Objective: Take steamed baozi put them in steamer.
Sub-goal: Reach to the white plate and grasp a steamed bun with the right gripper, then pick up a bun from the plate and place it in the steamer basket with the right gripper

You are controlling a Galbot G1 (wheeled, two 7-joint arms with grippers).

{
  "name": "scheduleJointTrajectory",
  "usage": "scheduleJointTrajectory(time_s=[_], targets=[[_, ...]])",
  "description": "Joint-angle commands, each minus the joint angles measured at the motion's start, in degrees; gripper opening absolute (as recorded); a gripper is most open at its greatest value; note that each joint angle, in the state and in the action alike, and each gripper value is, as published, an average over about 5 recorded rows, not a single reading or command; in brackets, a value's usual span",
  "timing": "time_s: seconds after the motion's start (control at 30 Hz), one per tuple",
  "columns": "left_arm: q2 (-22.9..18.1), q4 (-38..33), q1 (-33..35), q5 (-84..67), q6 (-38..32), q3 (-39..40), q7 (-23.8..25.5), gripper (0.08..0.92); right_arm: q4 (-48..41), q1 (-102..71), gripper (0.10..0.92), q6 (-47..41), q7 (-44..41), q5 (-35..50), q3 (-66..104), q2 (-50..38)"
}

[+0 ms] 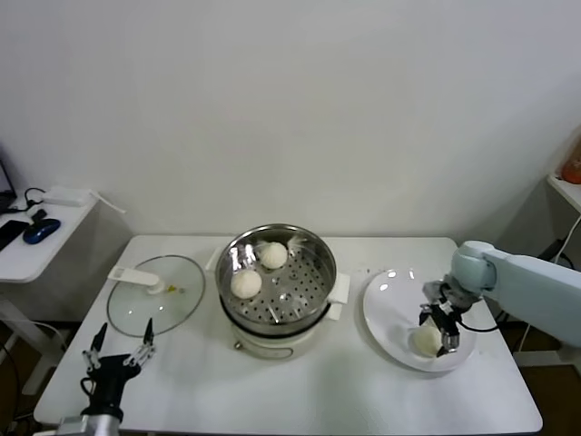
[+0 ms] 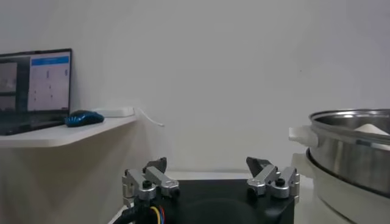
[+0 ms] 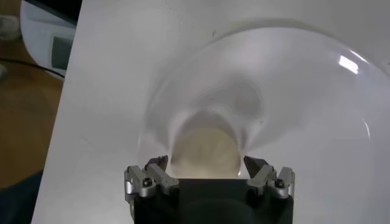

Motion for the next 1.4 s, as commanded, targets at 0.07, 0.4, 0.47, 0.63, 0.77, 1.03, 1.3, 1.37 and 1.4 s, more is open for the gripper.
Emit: scheduleJointTrajectory(time_s=[0.07, 0.4, 0.47, 0.63, 0.77, 1.03, 1.3, 1.37, 1.4], targets=[[0.2, 0.2, 0.2, -1.4, 0.2, 0.0, 0.0, 0.823, -0.5, -1.3, 0.823, 0.0, 0.2, -0.8, 0.9, 0.1], [0.1, 0.4, 0.0, -1.4, 0.2, 0.1, 0.0, 0.823, -0.4, -1.2, 0.698, -0.1, 0.3, -0.6, 0.9, -0.2], [0.2, 0.5, 0.0, -1.4, 0.1, 0.1, 0.0, 0.823, -0.3, -1.1, 0.683, -0.1, 0.3, -0.6, 1.0, -0.3], [0.2, 0.6, -0.1, -1.4, 0.1, 0.1, 0.0, 0.823, 0.2, -0.4, 0.674, -0.1, 0.3, -0.3, 1.3, -0.5], [0.2, 0.6, -0.3, -1.4, 0.1, 0.1, 0.0, 0.823, 2.2, 3.1, 0.67, 0.4, 0.0, 0.8, 0.6, -1.0], [0.5, 0.9, -0.4, -1.3, 0.1, 0.0, 0.0, 0.823, 13.3, 18.6, 0.674, 8.3, -2.0, -0.2, -4.4, -1.7], [0.8, 1.2, 0.1, -1.3, 0.0, -0.4, 0.0, 0.823, 21.5, 37.9, 0.678, 21.0, -3.2, -3.4, -9.4, 1.8], [0.8, 1.2, 0.2, -1.1, 0.1, -0.4, 0.0, 0.823, 22.1, 39.2, 0.677, 23.0, -3.1, -4.4, -8.4, 3.3], [0.7, 1.1, 0.1, -1.0, 0.2, -0.4, 0.0, 0.823, 22.5, 39.7, 0.677, 24.2, -3.1, -5.2, -7.8, 4.2]])
